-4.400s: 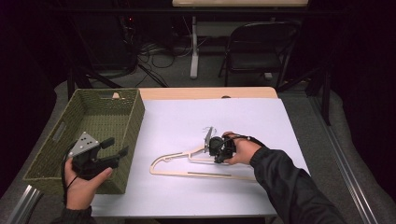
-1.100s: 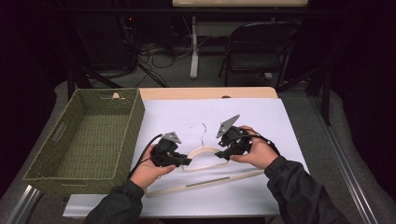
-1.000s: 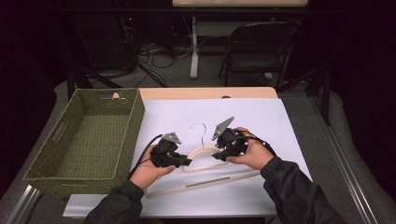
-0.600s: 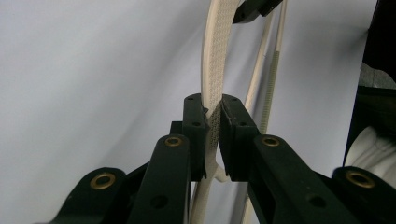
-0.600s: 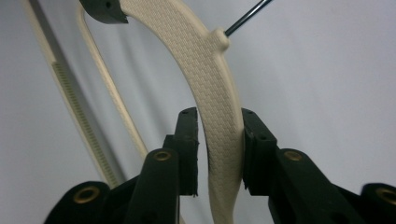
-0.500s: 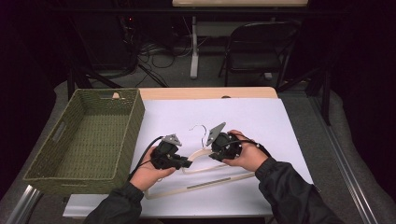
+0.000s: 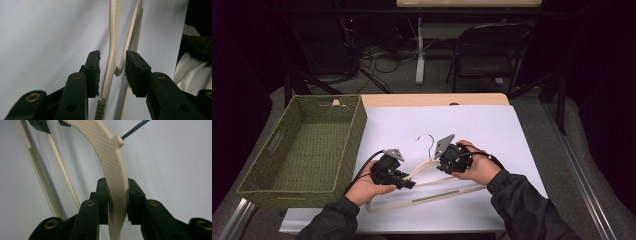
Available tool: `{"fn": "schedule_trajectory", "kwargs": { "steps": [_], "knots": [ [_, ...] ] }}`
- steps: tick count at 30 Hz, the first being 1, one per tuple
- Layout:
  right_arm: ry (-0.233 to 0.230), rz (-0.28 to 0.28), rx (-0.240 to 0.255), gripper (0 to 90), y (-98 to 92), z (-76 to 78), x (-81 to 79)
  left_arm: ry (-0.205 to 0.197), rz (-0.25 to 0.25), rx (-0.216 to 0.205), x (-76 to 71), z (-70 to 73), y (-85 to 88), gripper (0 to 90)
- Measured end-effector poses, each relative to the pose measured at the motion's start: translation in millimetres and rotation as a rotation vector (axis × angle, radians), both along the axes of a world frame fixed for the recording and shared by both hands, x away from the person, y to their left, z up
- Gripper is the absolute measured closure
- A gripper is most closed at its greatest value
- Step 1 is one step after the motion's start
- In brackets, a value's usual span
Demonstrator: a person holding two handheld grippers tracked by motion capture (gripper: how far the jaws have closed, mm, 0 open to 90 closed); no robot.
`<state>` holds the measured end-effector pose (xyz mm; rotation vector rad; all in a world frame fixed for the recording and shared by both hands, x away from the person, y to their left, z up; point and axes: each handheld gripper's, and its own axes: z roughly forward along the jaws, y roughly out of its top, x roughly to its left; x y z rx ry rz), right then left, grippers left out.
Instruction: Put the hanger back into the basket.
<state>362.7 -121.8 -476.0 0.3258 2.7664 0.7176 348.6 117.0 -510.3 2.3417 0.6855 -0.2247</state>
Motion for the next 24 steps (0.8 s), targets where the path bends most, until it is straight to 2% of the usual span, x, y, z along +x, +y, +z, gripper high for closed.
{"fn": "schedule_trajectory", "kwargs": {
  "steps": [4,8,19,24],
  "knots": [
    [-0.003,0.006,0.001,74.9,-0.7,0.9,-1.5,0.019,-0.025,0.016,-0.8,-3.4,-0.1,68.0],
    [-0.007,0.010,0.001,74.9,-0.9,1.3,-2.1,0.036,-0.034,0.012,0.0,-5.3,-1.2,68.1],
    [-0.014,0.015,0.011,75.1,-1.9,3.8,-5.8,0.042,-0.055,-0.005,-1.2,-3.1,-0.4,75.6],
    [-0.041,0.033,0.033,74.6,-3.4,10.2,-10.4,0.030,-0.066,-0.008,-5.6,2.1,1.0,80.7]
  ]
}}
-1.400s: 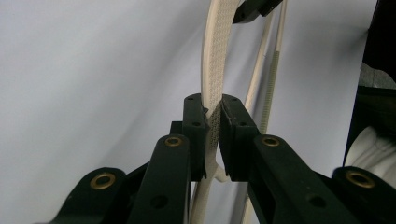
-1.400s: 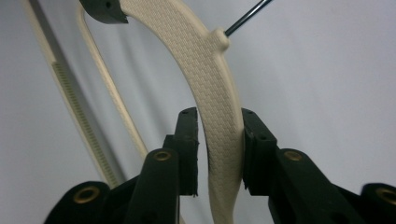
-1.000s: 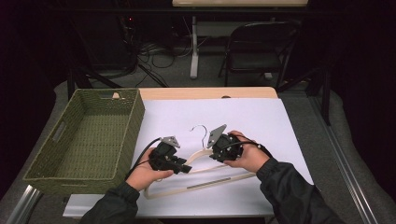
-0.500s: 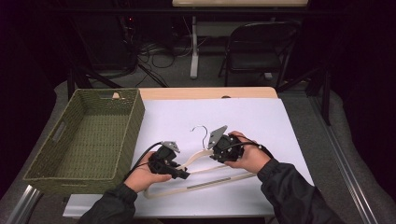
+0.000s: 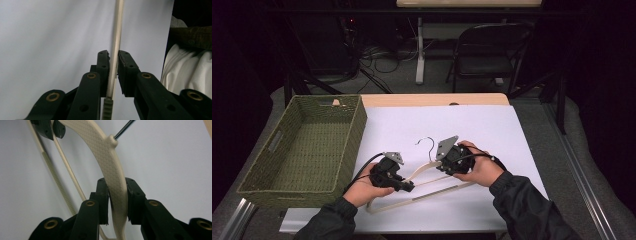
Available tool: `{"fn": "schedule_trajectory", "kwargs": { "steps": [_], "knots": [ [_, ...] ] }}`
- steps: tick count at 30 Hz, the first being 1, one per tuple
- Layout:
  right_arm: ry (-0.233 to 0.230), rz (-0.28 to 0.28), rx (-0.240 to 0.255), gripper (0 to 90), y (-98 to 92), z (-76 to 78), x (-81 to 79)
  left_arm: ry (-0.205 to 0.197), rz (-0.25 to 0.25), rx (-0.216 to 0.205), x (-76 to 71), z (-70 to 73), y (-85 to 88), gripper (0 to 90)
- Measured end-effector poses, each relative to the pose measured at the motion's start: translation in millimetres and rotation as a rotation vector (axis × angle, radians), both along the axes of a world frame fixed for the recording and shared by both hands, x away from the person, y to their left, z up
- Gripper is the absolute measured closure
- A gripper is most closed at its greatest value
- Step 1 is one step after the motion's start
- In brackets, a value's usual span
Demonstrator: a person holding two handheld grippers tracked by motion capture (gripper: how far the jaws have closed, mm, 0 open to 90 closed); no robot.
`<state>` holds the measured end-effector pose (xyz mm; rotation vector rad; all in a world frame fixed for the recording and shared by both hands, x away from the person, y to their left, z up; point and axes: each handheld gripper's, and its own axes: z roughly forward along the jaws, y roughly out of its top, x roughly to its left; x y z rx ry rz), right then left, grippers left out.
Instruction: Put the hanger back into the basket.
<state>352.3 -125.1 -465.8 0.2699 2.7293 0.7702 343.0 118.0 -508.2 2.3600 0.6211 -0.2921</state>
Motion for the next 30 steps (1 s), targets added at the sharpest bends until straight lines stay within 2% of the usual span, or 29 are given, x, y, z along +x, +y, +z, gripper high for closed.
{"fn": "schedule_trajectory", "kwargs": {
  "steps": [5,6,13,15,19,23,27,28,29,30],
  "knots": [
    [-0.014,0.005,0.005,74.3,0.6,1.9,-1.9,-0.017,0.010,0.022,-2.8,2.4,-1.2,81.6],
    [-0.018,0.007,0.004,74.4,0.5,2.4,-2.4,-0.040,0.018,0.044,-4.0,3.7,-2.3,81.3],
    [-0.025,0.012,0.008,74.6,-1.0,4.2,-3.0,-0.037,0.020,0.050,-3.3,3.9,-2.4,81.9],
    [-0.024,0.016,0.007,74.5,-1.0,4.0,-3.3,-0.045,0.023,0.065,-4.0,4.1,-3.4,83.1],
    [-0.024,0.013,0.010,74.3,-1.3,4.3,-3.7,-0.041,0.014,0.051,-4.2,4.0,-3.5,84.6],
    [-0.026,0.016,0.014,73.7,-1.9,5.4,-3.7,-0.059,0.018,0.058,-6.2,5.4,-3.9,86.0],
    [-0.026,0.014,0.021,73.1,-2.6,5.7,-2.8,-0.067,0.008,0.041,-6.2,6.1,-2.9,86.6],
    [-0.028,0.007,0.029,71.4,-2.7,6.1,-1.5,-0.057,-0.005,0.011,-5.4,6.2,-1.5,86.7],
    [-0.028,0.007,0.029,71.4,-2.7,6.1,-1.5,-0.057,-0.005,0.011,-5.4,6.2,-1.5,86.9],
    [-0.022,0.000,0.036,64.6,-3.3,6.7,-0.1,-0.055,-0.003,-0.007,-5.2,6.9,0.1,87.0]
  ]
}}
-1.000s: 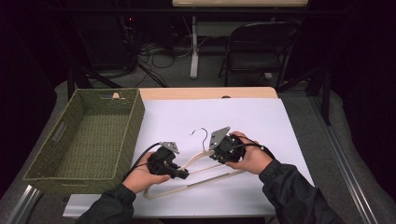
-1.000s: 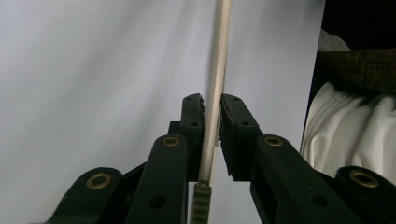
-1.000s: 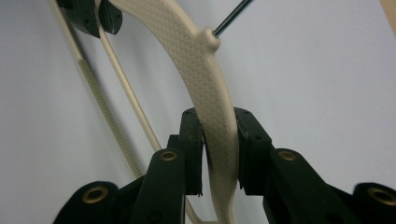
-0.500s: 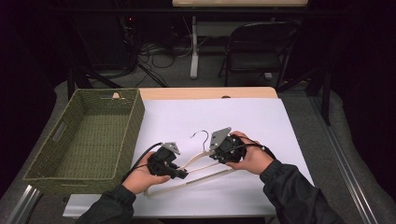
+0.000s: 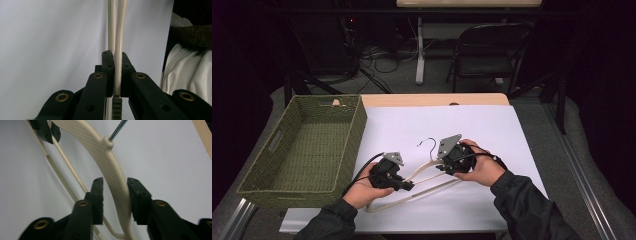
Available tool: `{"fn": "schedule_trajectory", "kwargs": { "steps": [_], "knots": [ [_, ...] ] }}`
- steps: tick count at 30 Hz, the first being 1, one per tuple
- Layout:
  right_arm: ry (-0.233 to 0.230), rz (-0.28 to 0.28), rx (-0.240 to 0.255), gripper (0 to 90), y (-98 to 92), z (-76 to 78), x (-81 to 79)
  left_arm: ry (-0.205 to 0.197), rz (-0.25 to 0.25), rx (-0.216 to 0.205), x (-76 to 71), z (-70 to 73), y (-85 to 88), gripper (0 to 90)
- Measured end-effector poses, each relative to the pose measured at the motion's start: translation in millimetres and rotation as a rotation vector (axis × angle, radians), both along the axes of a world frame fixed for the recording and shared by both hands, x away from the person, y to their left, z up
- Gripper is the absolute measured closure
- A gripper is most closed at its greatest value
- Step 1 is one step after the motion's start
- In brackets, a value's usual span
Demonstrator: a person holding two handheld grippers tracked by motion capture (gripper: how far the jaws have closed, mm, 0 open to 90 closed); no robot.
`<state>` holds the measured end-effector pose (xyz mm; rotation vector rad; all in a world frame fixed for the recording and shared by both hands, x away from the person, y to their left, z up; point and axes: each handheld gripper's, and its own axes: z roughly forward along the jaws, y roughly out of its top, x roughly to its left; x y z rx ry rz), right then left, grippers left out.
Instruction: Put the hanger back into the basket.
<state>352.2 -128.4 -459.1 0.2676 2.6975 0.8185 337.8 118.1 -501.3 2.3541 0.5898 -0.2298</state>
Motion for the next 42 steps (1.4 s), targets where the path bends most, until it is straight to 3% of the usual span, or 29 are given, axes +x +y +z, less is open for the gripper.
{"fn": "schedule_trajectory", "kwargs": {
  "steps": [1,2,5,7,8,15,19,21,23,24,25,28,29,30,37,42],
  "knots": [
    [0.000,0.000,0.000,64.6,0.0,0.0,0.0,0.000,0.000,0.000,0.0,0.0,0.0,87.0],
    [-0.006,-0.018,-0.001,56.6,0.2,-0.5,-0.2,-0.010,0.012,-0.010,-0.3,1.2,2.0,87.1],
    [-0.016,-0.030,0.009,49.9,-0.8,0.1,-0.6,-0.019,0.028,-0.016,-1.1,2.8,4.6,87.1],
    [-0.038,-0.043,0.034,44.7,-3.2,3.7,-1.3,-0.022,0.042,-0.025,-2.3,4.9,7.7,87.1],
    [-0.047,-0.058,0.069,41.6,-7.7,10.1,-2.2,-0.034,0.067,-0.019,-5.5,7.9,10.4,87.2],
    [-0.053,-0.086,0.139,39.7,-29.6,28.3,-8.9,-0.056,0.136,-0.041,-19.9,23.2,21.5,87.2],
    [-0.063,-0.106,0.182,39.3,-47.2,39.0,-13.2,-0.090,0.195,-0.011,-28.6,39.9,30.3,87.2],
    [-0.080,-0.119,0.216,39.3,-59.1,46.0,-18.5,-0.101,0.226,-0.017,-34.4,52.6,40.8,87.2],
    [-0.081,-0.125,0.217,39.3,-63.4,48.3,-20.7,-0.111,0.236,-0.017,-36.5,57.4,44.8,87.2],
    [-0.097,-0.147,0.237,39.3,-72.6,51.2,-25.4,-0.127,0.258,-0.028,-40.2,67.7,53.2,87.2],
    [-0.097,-0.147,0.237,39.3,-72.6,51.2,-25.4,-0.127,0.258,-0.028,-40.2,67.7,53.2,87.2],
    [-0.111,-0.183,0.250,39.3,-86.6,50.9,-27.7,-0.156,0.296,-0.054,-44.6,89.8,72.1,87.2],
    [-0.111,-0.183,0.250,39.3,-86.6,50.9,-27.7,-0.156,0.296,-0.054,-44.6,89.8,72.1,87.2],
    [-0.107,-0.197,0.247,39.3,-91.0,48.0,-27.1,-0.183,0.306,-0.056,-46.0,101.3,81.4,87.2],
    [-0.096,-0.232,0.237,39.3,-101.3,40.0,-24.7,-0.241,0.355,-0.047,-42.4,129.3,113.4,87.2],
    [-0.091,-0.261,0.241,39.3,-108.5,38.5,-22.7,-0.286,0.406,-0.049,-29.8,144.9,149.5,87.2]
  ]
}}
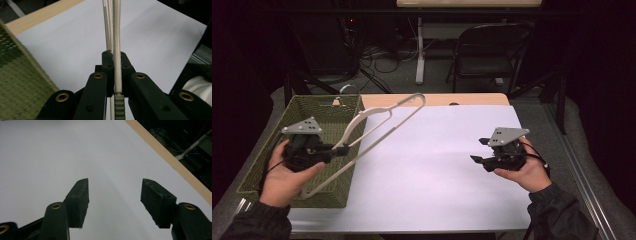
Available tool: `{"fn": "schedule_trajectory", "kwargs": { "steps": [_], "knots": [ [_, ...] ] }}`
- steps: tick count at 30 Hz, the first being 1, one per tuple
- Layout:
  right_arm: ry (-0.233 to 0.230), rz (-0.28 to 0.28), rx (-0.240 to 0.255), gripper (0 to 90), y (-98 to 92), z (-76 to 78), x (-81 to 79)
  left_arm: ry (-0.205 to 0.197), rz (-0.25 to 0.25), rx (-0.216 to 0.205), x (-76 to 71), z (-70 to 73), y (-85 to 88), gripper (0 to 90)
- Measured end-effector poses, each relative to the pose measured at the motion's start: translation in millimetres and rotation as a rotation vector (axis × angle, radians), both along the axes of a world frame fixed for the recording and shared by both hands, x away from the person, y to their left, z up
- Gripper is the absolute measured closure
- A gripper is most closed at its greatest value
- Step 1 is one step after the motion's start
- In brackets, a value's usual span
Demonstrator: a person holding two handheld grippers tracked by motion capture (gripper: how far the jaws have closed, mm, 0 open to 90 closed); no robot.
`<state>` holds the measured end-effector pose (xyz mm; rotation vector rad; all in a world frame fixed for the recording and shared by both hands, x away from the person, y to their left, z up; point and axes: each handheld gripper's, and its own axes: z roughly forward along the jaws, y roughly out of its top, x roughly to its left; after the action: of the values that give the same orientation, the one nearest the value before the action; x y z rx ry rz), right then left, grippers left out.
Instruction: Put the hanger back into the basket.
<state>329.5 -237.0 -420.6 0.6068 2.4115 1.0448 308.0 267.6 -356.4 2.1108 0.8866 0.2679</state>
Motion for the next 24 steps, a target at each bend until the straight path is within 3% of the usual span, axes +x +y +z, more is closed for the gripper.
{"fn": "schedule_trajectory", "kwargs": {
  "steps": [8,10,16,24],
  "knots": [
    [0.015,-0.048,-0.006,39.3,-14.3,-8.3,3.0,-0.001,0.070,0.042,24.8,-6.9,57.0,87.3],
    [0.019,-0.058,-0.009,39.3,-18.1,-11.2,3.5,0.009,0.089,0.037,29.9,-10.3,73.5,87.3],
    [0.041,-0.079,-0.019,39.3,-23.0,-19.0,4.1,-0.028,0.092,0.057,39.1,-18.0,115.1,87.2],
    [0.046,-0.077,-0.031,39.3,-17.8,-26.4,3.8,-0.020,0.109,0.098,44.1,-32.2,148.1,87.2]
  ]
}}
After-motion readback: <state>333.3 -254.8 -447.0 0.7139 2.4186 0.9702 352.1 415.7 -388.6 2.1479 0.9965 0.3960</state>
